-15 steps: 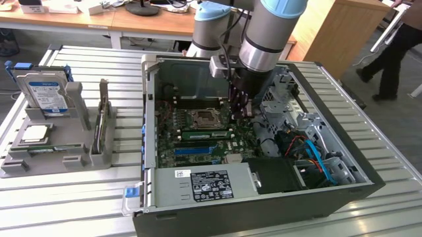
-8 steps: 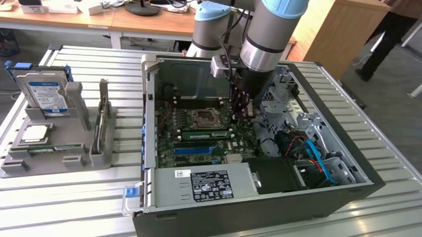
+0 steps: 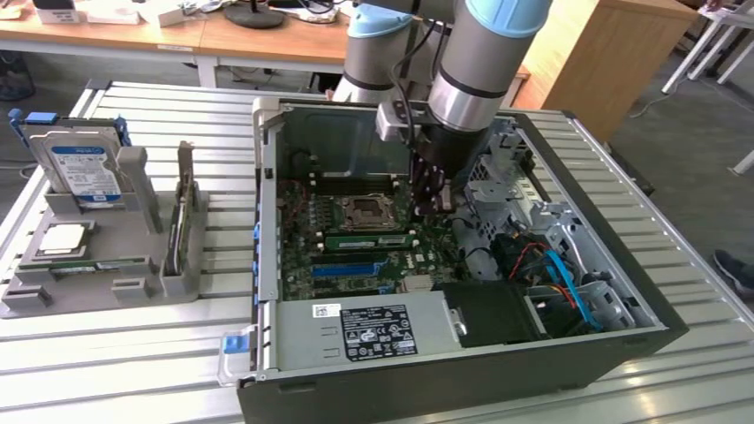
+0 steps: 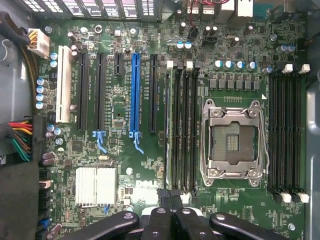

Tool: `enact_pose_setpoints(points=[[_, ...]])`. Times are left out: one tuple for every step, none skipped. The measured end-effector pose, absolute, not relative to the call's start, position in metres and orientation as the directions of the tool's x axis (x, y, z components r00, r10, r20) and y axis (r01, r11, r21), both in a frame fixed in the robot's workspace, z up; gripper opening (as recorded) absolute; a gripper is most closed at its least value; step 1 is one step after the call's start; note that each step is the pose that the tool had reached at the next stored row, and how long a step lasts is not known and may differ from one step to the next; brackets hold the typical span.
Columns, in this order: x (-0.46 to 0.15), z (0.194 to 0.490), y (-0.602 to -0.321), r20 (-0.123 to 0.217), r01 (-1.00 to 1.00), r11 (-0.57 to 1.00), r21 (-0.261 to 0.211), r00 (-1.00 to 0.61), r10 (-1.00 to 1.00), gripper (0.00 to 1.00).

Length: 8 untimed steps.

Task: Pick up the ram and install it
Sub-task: 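Press down the ram until it locks into place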

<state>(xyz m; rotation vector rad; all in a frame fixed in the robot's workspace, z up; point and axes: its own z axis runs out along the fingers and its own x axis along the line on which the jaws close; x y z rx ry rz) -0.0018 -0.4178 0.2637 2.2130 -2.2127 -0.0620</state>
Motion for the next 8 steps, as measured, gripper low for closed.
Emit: enact_pose_setpoints(points=[[-0.0017,0.2631,-0.4178,-0.02,-0.999,-0.001,0.036,0.0,-1.0,0.11],[-0.0017,0.2624,-0.4178,-0.02,-0.999,-0.001,0.036,0.0,-1.0,0.11],[-0.0017,0.2617,-0.4178,-0.02,-0.999,-0.001,0.036,0.0,-1.0,0.11],[-0.0017,0.261,-0.4178,-0.02,-0.999,-0.001,0.036,0.0,-1.0,0.11],[-0.0017,0.2603,-0.4178,-0.02,-0.999,-0.001,0.036,0.0,-1.0,0.11],[-0.0017,0.2596,-0.4178,-0.02,-0.999,-0.001,0.036,0.0,-1.0,0.11],[-0.0017,0.2589,-0.4178,-0.02,-0.999,-0.001,0.036,0.0,-1.0,0.11],[-0.0017,0.2582,-0.4178,-0.02,-0.999,-0.001,0.036,0.0,-1.0,0.11]])
